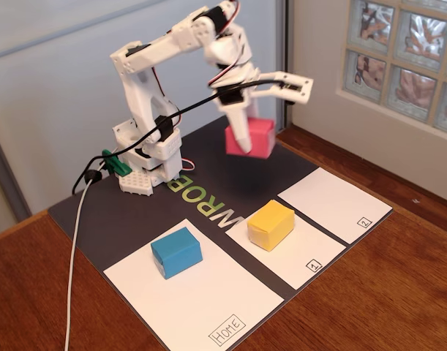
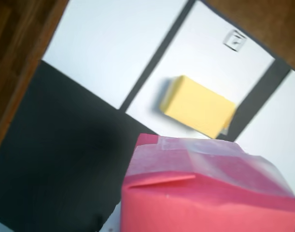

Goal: Move box red to zone 2

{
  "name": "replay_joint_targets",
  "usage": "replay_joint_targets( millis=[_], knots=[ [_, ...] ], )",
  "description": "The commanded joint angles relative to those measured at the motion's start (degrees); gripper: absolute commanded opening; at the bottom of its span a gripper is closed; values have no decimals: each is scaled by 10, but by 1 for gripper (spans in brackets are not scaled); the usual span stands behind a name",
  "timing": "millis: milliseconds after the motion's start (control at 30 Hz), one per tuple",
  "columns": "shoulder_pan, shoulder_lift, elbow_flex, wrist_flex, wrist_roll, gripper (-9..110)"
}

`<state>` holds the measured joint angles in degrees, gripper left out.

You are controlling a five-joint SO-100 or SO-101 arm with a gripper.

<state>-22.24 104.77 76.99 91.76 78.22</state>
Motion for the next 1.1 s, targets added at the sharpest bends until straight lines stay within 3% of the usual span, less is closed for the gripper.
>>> replay_joint_targets(
  millis=[0, 467, 700, 1067],
  knots=[
    [-70, -15, -46, -5, 44, 0],
    [-217, -93, -73, -47, 151, 0],
    [-230, -178, -100, -108, 210, 0],
    [-226, -381, -290, -117, 304, 0]
  ],
)
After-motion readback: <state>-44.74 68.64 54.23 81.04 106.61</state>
